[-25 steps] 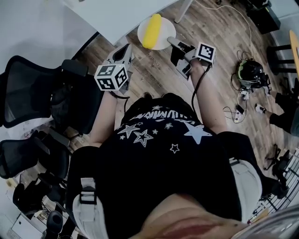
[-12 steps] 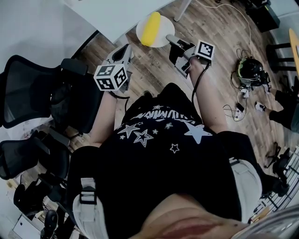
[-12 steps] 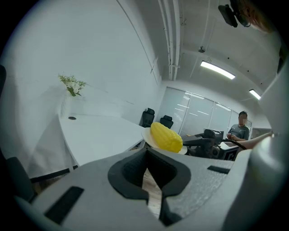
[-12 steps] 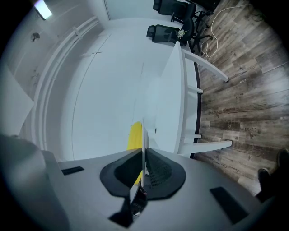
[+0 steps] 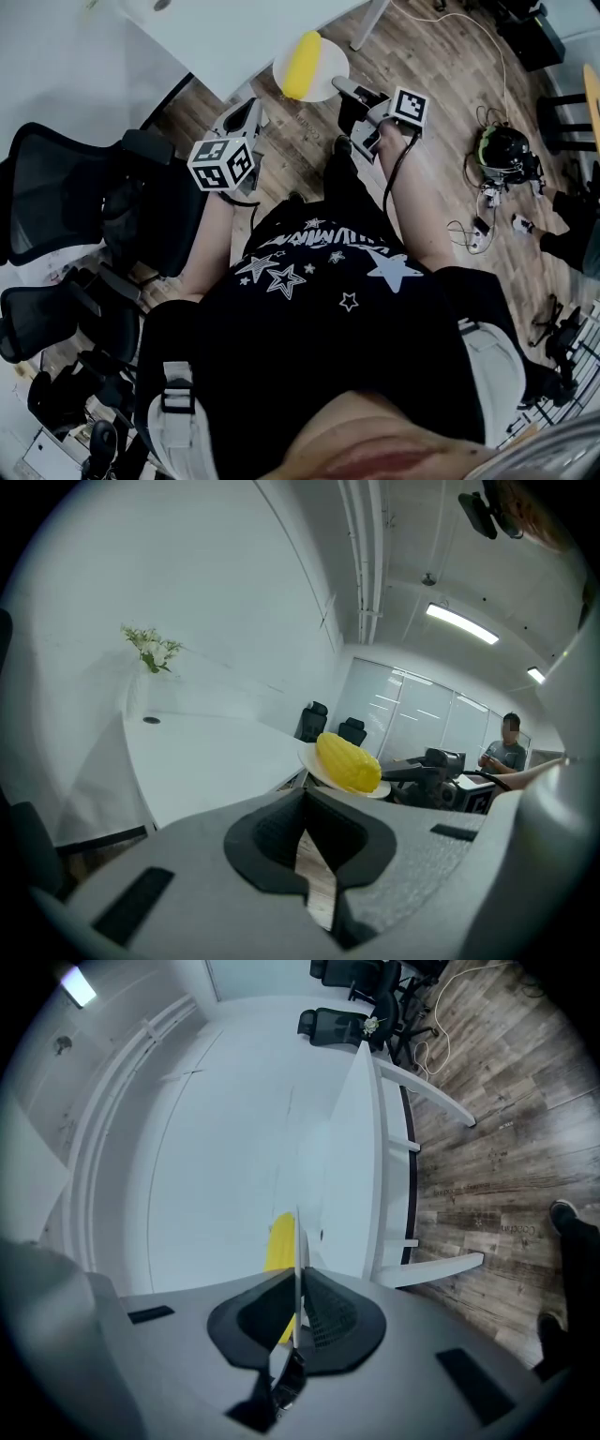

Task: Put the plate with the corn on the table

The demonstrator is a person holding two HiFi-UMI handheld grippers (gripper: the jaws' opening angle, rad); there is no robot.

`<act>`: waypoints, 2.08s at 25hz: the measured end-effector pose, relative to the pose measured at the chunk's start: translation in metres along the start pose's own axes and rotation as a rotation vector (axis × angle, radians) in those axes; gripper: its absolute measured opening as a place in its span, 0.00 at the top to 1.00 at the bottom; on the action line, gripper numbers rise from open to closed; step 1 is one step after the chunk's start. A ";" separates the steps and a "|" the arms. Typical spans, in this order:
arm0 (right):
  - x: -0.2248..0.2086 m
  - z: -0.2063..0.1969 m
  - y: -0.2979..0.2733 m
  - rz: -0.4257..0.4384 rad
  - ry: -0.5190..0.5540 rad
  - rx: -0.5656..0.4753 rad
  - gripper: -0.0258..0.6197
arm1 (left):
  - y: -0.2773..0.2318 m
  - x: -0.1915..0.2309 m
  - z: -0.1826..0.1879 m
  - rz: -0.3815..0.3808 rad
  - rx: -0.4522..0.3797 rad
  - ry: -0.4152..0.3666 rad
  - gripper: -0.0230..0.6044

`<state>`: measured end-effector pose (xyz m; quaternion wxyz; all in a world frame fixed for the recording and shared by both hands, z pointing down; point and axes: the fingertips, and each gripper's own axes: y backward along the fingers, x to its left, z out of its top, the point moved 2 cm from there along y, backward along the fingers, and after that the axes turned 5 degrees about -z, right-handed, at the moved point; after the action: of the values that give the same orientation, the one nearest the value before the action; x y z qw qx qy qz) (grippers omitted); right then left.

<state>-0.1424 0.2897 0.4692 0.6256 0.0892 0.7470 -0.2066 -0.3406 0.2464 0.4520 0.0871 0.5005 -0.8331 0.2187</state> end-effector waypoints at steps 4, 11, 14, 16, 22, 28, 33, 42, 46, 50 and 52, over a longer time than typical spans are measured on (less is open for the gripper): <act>-0.003 0.032 -0.017 0.015 -0.010 0.030 0.92 | -0.025 0.009 0.012 0.041 -0.002 0.005 0.95; -0.008 0.100 -0.048 0.023 0.001 0.096 0.92 | -0.083 0.021 0.036 0.098 -0.003 0.015 0.95; -0.010 0.133 -0.057 0.029 0.010 0.127 0.92 | -0.112 0.023 0.048 0.129 -0.010 0.013 0.95; -0.010 0.161 -0.063 0.037 0.014 0.144 0.92 | -0.136 0.026 0.059 0.154 -0.014 0.017 0.95; -0.013 0.221 -0.071 0.049 0.021 0.174 0.92 | -0.181 0.028 0.085 0.214 -0.024 0.015 0.95; -0.021 0.264 -0.077 0.046 0.031 0.203 0.92 | -0.220 0.030 0.099 0.259 -0.052 0.039 0.95; -0.022 0.293 -0.080 0.058 0.038 0.226 0.92 | -0.244 0.024 0.112 0.284 -0.073 0.047 0.95; -0.032 0.316 -0.102 0.047 0.001 0.203 0.92 | -0.263 0.044 0.120 0.282 -0.064 0.076 0.95; -0.037 0.334 -0.117 0.033 0.004 0.188 0.92 | -0.290 0.064 0.127 0.252 -0.064 0.083 0.95; -0.039 0.362 -0.140 0.015 0.021 0.175 0.92 | -0.324 0.091 0.139 0.220 -0.064 0.098 0.95; -0.037 0.378 -0.155 0.008 0.022 0.172 0.92 | -0.343 0.109 0.149 0.213 -0.060 0.106 0.95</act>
<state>0.1435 -0.0038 0.4856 0.6081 0.1482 0.7330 -0.2665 -0.0831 -0.0461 0.4543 0.1223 0.3942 -0.8818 0.2282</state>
